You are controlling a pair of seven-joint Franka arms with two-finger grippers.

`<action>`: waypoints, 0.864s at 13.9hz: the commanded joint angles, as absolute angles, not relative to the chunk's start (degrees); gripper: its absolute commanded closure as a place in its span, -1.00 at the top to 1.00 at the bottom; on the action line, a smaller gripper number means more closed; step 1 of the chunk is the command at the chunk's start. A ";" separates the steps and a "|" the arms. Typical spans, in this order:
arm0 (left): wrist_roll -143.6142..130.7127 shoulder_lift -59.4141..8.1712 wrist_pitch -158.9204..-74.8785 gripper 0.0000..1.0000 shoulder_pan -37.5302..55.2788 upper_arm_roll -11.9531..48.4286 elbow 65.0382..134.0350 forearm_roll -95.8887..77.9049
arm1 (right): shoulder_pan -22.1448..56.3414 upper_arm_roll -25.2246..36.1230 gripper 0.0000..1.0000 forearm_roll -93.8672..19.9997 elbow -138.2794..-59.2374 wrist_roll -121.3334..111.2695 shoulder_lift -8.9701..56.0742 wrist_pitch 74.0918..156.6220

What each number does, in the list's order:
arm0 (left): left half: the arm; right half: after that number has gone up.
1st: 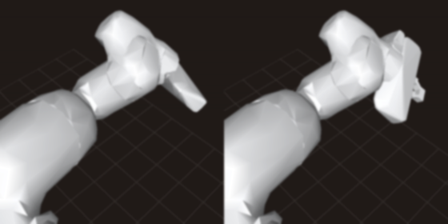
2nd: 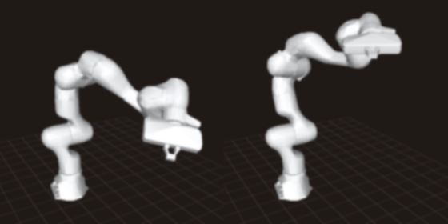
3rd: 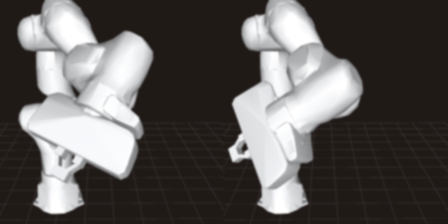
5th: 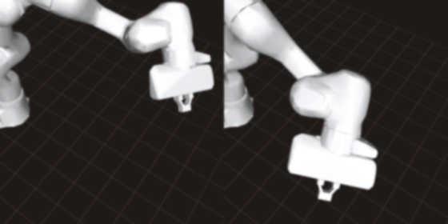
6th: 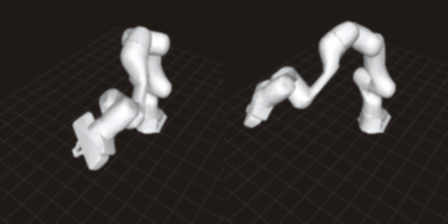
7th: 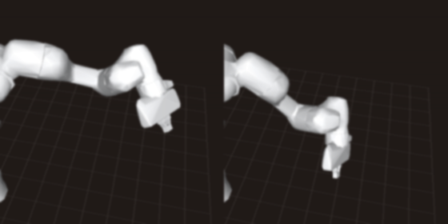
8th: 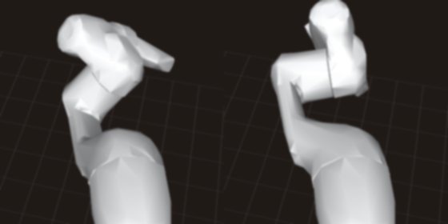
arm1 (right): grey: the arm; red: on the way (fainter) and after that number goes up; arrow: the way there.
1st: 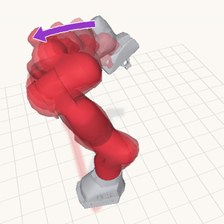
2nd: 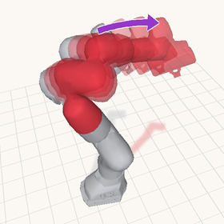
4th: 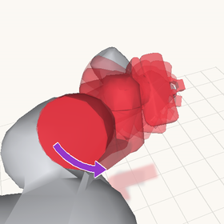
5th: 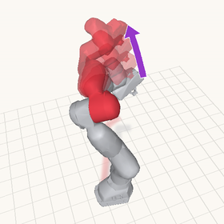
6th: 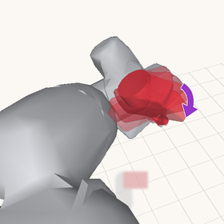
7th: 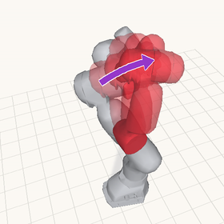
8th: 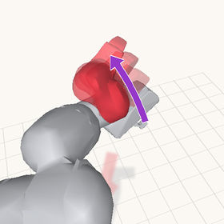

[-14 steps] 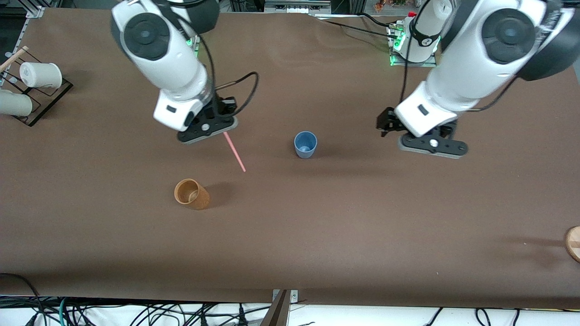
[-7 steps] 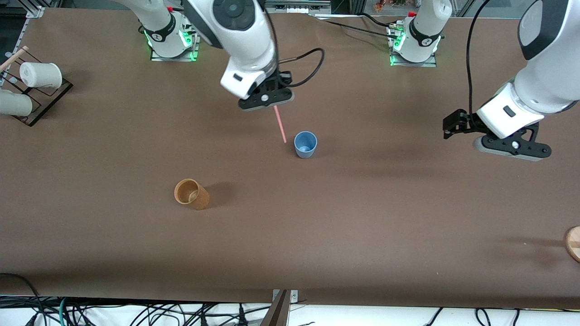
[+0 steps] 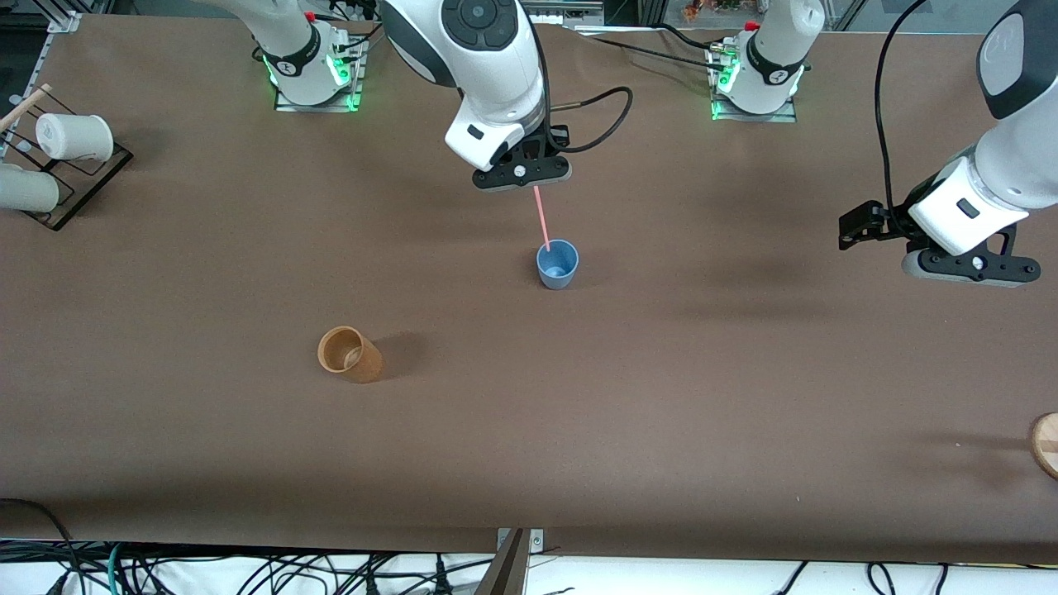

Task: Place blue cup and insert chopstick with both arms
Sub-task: 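Insert the chopstick into the blue cup while the left gripper returns to rest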

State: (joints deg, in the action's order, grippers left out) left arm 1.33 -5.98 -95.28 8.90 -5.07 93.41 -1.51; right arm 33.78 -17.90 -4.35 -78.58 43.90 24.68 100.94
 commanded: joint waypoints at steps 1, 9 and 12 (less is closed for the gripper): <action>2.20 -5.36 -95.80 1.00 8.79 -5.01 94.13 -2.46 | 34.80 -18.37 -1.00 -4.75 -76.64 46.41 26.98 102.38; 2.20 -5.98 -96.07 1.00 8.79 -5.01 92.46 -2.37 | 34.98 -18.37 -0.59 -3.87 -77.96 46.58 29.18 105.38; 2.29 -6.33 -96.15 1.00 8.79 -5.18 92.29 -2.29 | 34.54 -18.37 0.21 -3.78 -77.87 46.23 29.01 105.91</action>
State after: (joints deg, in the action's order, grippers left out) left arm 1.33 -6.07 -96.12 8.96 -5.05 93.11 -1.51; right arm 34.86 -17.97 -4.25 -78.59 45.41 28.99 105.61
